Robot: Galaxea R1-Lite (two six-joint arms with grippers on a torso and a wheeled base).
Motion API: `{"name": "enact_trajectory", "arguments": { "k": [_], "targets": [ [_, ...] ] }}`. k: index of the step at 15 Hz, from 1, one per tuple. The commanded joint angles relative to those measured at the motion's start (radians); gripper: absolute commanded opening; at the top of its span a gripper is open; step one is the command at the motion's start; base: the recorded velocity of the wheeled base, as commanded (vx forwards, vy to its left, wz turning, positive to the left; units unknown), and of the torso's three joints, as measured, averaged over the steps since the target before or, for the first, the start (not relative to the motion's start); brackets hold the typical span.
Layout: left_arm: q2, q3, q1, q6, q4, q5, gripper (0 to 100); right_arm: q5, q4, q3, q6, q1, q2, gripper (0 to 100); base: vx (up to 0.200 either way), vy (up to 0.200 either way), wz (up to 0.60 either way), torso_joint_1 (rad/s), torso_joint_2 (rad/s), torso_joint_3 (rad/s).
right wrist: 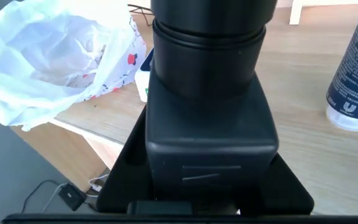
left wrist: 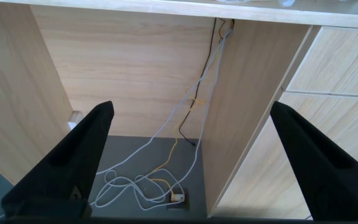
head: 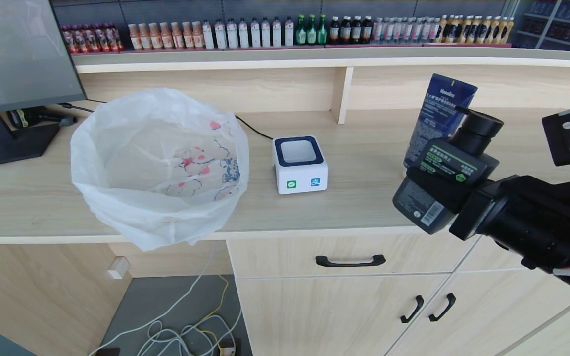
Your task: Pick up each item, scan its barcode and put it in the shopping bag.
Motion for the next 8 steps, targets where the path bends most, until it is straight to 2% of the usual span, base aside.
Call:
{"name": "enact_trajectory", "arguments": {
  "k": [1,3,5,6,8],
  "targets": [
    [0.000,0.000,-0.001,0.000,0.000,0.000,100,0.032,-0.002,0.003,0.023,0.001,0.001,0,0.000,0.000,0.00,0.000,0.00,0.000],
    [0.000,0.000,-0.001,0.000,0.000,0.000,100,0.117,-0.022,0.021,0.065,0.002,-0.004,0,0.000,0.000,0.00,0.000,0.00,0.000],
    [0.000,0.000,-0.001,0.000,0.000,0.000,100,0.285,-0.122,0.047,0.120,0.001,-0.001,0,0.000,0.000,0.00,0.000,0.00,0.000],
    [0.000,0.000,0.001,0.000,0.000,0.000,100,0.321,-0.149,0.054,0.131,0.002,0.004,0,0.000,0.000,0.00,0.000,0.00,0.000],
    [0.000,0.000,0.001,0.000,0.000,0.000,100,0.420,-0.312,0.120,0.207,0.032,0.044,0,0.000,0.000,0.00,0.000,0.00,0.000]
  ]
}}
